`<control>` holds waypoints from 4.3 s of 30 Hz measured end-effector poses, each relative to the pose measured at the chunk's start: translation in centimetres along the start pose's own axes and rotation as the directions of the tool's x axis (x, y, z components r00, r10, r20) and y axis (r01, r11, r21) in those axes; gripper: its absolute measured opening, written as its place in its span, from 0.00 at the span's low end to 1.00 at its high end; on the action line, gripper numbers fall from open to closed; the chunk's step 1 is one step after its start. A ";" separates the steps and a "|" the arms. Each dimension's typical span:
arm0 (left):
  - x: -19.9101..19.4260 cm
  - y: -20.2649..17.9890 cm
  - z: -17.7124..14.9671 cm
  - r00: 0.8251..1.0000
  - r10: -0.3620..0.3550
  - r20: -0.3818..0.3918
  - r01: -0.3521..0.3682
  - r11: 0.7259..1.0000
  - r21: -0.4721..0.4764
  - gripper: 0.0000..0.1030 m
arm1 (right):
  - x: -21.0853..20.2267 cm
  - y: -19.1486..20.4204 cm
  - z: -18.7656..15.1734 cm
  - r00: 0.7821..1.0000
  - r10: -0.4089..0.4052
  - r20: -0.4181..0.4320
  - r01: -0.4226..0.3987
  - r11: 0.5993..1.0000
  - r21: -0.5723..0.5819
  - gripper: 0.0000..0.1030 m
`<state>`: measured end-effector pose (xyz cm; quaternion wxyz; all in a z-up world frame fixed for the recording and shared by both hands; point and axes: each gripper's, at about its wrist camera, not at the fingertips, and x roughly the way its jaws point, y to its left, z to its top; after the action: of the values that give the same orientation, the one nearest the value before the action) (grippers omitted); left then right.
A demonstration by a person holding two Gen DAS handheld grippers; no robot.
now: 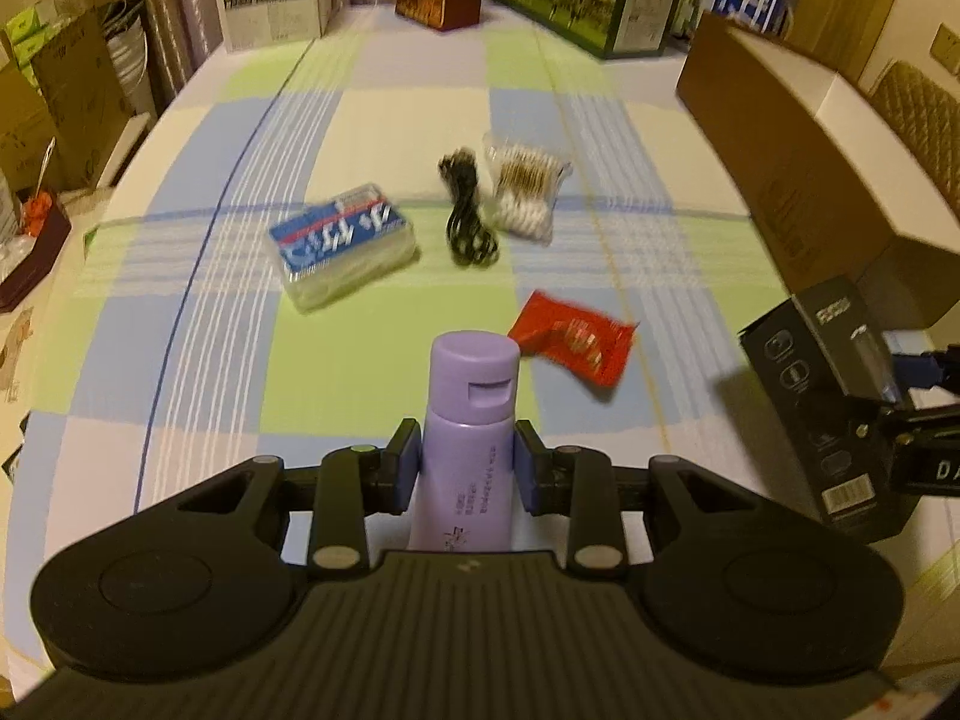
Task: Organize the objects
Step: 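Carry the shaver box and purple bottle with both tools over the open box, then lower and open both tools to release the bottle and shaver box inside, then move both tools back toward the remaining items on the table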
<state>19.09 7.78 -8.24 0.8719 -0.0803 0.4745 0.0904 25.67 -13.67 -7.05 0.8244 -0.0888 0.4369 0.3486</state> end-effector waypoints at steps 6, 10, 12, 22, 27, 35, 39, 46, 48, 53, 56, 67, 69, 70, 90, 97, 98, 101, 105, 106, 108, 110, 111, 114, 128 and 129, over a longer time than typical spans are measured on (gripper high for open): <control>-2.1 -1.1 1.7 0.998 -0.029 0.062 0.028 0.999 0.020 0.27 | -1.5 0.2 0.9 0.998 0.026 0.052 -0.026 1.000 0.011 0.74; -3.3 -2.0 2.7 0.994 -0.054 0.096 0.051 0.998 0.039 0.27 | -2.6 0.3 1.6 0.996 0.043 0.083 -0.044 0.999 0.013 0.74; -3.8 -2.4 3.2 0.992 -0.064 0.110 0.058 0.997 0.049 0.27 | -3.2 0.2 2.0 0.994 0.051 0.098 -0.053 0.998 0.016 0.74; -6.0 -5.3 5.7 0.977 -0.130 0.167 0.114 0.988 0.100 0.27 | -7.2 -1.4 3.9 0.978 0.066 0.198 -0.069 0.998 0.011 0.74; -6.2 -7.7 7.4 0.967 -0.173 0.186 0.147 0.978 0.146 0.27 | -8.9 -3.8 5.0 0.970 0.030 0.242 -0.038 0.999 0.031 0.74; -5.3 -13.2 10.7 0.946 -0.257 0.197 0.212 0.951 0.225 0.27 | -10.4 -10.0 6.9 0.959 -0.059 0.277 0.032 0.994 0.101 0.74; -4.5 -16.3 12.7 0.934 -0.292 0.207 0.235 0.936 0.261 0.27 | -10.6 -13.5 8.3 0.953 -0.091 0.290 0.055 0.990 0.131 0.74; -1.9 -21.3 16.8 0.922 -0.338 0.191 0.277 0.917 0.286 0.27 | -9.3 -19.0 11.2 0.949 -0.120 0.292 0.070 0.982 0.176 0.74; -1.0 -22.6 17.8 0.921 -0.341 0.186 0.279 0.914 0.294 0.27 | -8.4 -20.4 12.0 0.951 -0.119 0.284 0.067 0.980 0.187 0.74; 1.9 -25.1 20.5 0.926 -0.338 0.165 0.277 0.909 0.310 0.27 | -5.9 -23.2 14.0 0.958 -0.119 0.263 0.063 0.975 0.212 0.74; 4.2 -26.0 22.2 0.933 -0.329 0.149 0.277 0.916 0.290 0.27 | -4.1 -24.7 15.4 0.962 -0.115 0.249 0.061 0.974 0.216 0.74; 12.2 -28.1 26.3 0.967 -0.244 0.070 0.219 0.942 0.253 0.27 | 1.3 -27.9 17.9 0.970 -0.125 0.209 0.081 0.975 0.209 0.74; 13.5 -28.6 26.4 0.974 -0.223 0.049 0.202 0.942 0.266 0.27 | 2.2 -28.2 18.3 0.971 -0.129 0.200 0.087 0.975 0.205 0.74; 14.2 -28.9 26.5 0.977 -0.211 0.037 0.194 0.943 0.270 0.27 | 2.5 -28.4 18.4 0.972 -0.129 0.195 0.088 0.975 0.204 0.74; 15.7 -28.2 28.6 0.983 -0.173 0.055 0.150 0.947 0.282 0.48 | 3.9 -29.2 20.2 0.961 -0.131 0.245 0.084 0.978 0.192 0.75; 13.4 -27.4 28.1 0.975 -0.209 0.081 0.178 0.942 0.283 0.63 | 1.1 -28.6 18.5 0.956 -0.141 0.258 0.096 0.979 0.180 0.83; 13.0 -27.3 27.9 0.973 -0.213 0.085 0.181 0.941 0.286 0.67 | 0.6 -28.5 18.1 0.955 -0.140 0.261 0.094 0.979 0.182 0.84; 11.9 -27.2 27.3 0.969 -0.228 0.093 0.193 0.938 0.288 0.72 | -0.8 -28.2 16.8 0.956 -0.131 0.261 0.082 0.978 0.191 0.89; 10.2 -26.8 26.3 0.964 -0.246 0.098 0.211 0.937 0.277 0.78 | -2.4 -27.7 15.2 0.959 -0.125 0.255 0.072 0.975 0.209 0.94; 9.7 -26.7 26.0 0.964 -0.248 0.098 0.213 0.937 0.276 0.80 | -2.8 -27.6 14.8 0.959 -0.124 0.254 0.070 0.975 0.213 0.95; 8.8 -26.6 25.4 0.965 -0.244 0.098 0.209 0.938 0.278 0.84 | -3.5 -27.2 14.1 0.959 -0.124 0.253 0.067 0.973 0.221 0.98; 7.9 -26.5 24.8 0.964 -0.244 0.106 0.206 0.936 0.285 0.86 | -4.1 -26.9 13.5 0.961 -0.121 0.248 0.063 0.971 0.231 0.98; 7.5 -26.5 24.4 0.965 -0.242 0.105 0.204 0.936 0.286 0.86 | -4.4 -26.8 13.3 0.962 -0.120 0.246 0.061 0.970 0.234 0.98; 6.3 -26.3 23.4 0.964 -0.247 0.102 0.210 0.935 0.285 0.87 | -5.2 -26.2 12.6 0.962 -0.122 0.244 0.061 0.968 0.243 0.98; 1.9 -24.2 18.4 0.968 -0.232 0.092 0.207 0.952 0.226 0.90 | -8.6 -23.4 9.8 0.963 -0.116 0.244 0.045 0.959 0.280 0.98; 1.7 -23.8 18.2 0.969 -0.230 0.092 0.206 0.954 0.218 0.90 | -8.8 -23.2 9.6 0.963 -0.116 0.244 0.044 0.958 0.282 0.98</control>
<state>40.39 -11.12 1.40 0.9063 -0.0357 0.4179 -0.0517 43.81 -30.90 1.95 0.8920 0.0545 0.3659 0.2597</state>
